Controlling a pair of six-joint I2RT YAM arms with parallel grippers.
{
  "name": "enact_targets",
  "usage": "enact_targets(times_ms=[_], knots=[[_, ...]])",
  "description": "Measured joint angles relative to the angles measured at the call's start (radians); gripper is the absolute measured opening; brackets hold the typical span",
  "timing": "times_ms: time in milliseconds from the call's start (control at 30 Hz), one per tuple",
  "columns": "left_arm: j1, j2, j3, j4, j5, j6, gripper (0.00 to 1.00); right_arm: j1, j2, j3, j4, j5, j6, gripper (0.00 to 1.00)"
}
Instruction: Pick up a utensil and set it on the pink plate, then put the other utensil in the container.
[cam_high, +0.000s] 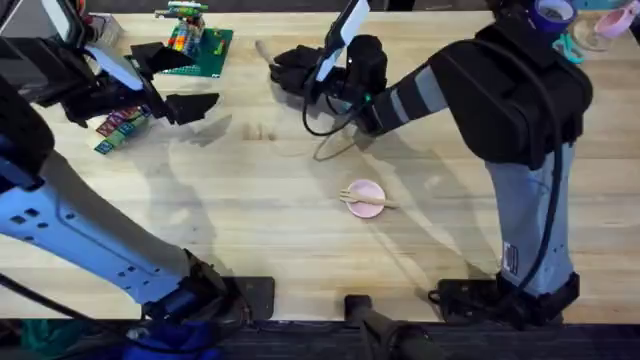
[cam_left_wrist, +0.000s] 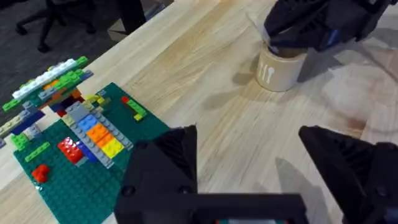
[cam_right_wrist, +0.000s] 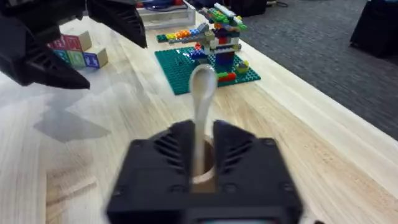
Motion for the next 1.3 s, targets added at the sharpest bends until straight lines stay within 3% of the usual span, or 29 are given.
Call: enact_targets(times_ms=[167, 200, 233, 867, 1300], knots=[[0.000, 0.000, 0.000, 0.000, 0.000, 0.000, 0.993, 0.000, 0.000, 0.000, 0.000, 0.000, -0.001, 0.843], [0.000, 0.000, 0.000, 0.000, 0.000, 0.000, 0.993, 0.000, 0.000, 0.000, 0.000, 0.000, -0.006, 0.953], [0.000, 0.000, 0.000, 0.000, 0.000, 0.000, 0.993, 0.000, 0.000, 0.000, 0.001, 0.000, -0.005, 0.985], [0.000, 0.000, 0.000, 0.000, 0.000, 0.000, 0.993, 0.000, -0.005, -0.001, 0.058, -0.022, 0.000, 0.996], [0.000, 0.000, 0.000, 0.000, 0.000, 0.000, 0.993, -0.009, -0.331, -0.009, -0.526, -0.069, 0.015, 0.996]])
